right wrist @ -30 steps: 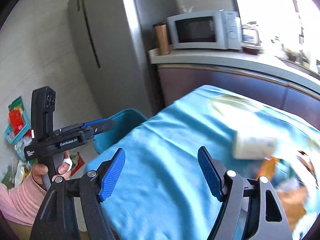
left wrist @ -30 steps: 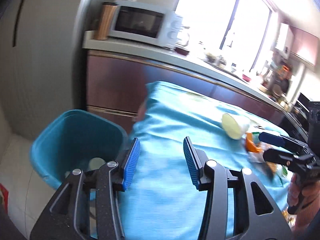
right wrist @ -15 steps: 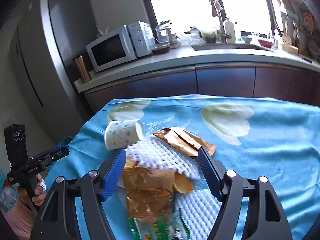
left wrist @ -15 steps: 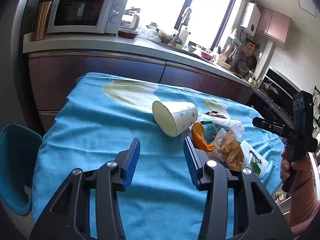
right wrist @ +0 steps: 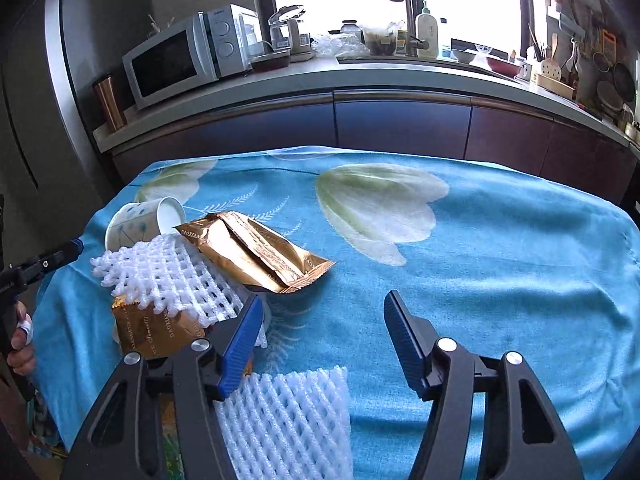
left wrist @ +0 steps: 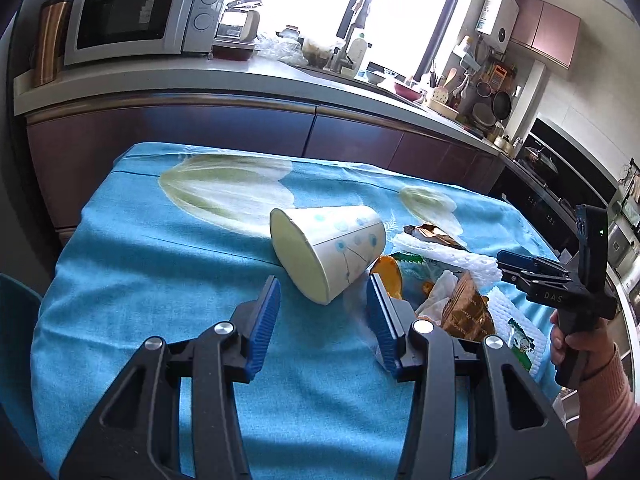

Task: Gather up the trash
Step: 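Grasp the white paper cup with the left tool while the right tool grasps the gold foil wrapper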

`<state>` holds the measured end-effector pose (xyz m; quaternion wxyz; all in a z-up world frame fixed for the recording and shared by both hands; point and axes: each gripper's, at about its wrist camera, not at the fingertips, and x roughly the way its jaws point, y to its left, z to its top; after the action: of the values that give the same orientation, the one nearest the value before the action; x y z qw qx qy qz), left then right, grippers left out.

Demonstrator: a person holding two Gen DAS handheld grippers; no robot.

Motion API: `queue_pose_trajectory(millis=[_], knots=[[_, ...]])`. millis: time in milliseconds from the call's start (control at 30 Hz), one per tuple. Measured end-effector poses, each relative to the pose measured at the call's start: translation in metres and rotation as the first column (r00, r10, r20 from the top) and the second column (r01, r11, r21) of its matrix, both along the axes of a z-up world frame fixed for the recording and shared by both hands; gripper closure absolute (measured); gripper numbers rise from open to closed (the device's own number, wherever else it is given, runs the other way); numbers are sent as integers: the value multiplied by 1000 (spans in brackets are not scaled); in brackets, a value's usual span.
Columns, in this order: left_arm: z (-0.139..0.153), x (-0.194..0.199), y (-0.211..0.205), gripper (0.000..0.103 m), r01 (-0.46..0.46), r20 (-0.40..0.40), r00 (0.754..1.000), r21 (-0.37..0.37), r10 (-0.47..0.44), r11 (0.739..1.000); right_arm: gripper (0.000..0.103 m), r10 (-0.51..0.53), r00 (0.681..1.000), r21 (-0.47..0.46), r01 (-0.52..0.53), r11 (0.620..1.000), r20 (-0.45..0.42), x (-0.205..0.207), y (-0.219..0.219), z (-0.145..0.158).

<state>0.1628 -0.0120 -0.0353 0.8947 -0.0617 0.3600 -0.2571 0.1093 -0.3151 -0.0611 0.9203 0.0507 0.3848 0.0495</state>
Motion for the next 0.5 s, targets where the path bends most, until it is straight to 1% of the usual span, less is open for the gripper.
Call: queue_pose_trajectory(millis=[167,333,400,433,500], knots=[[-3,12,-11,59,18,-24,1000,0,-18,1000,47,57,998,-80,-58,995,-6,8,10,-6],[-7,24,-20,60,34,-47,998,-14,-34,999,56,131,991,-171,-129,977,-1,13,26,-1],[-8,28,-22,62,39,-51,998,-18,-39,999,62,163,987,-199,-159,967,8,13,32,2],[-9,28,-24,65,45,-53,998,-23,-46,999,64,180,984,-209,-174,962,8,13,35,3],[-9,29,-26,70,52,-54,997,-26,-53,998,76,205,979,-233,-198,952,7,14,39,3]])
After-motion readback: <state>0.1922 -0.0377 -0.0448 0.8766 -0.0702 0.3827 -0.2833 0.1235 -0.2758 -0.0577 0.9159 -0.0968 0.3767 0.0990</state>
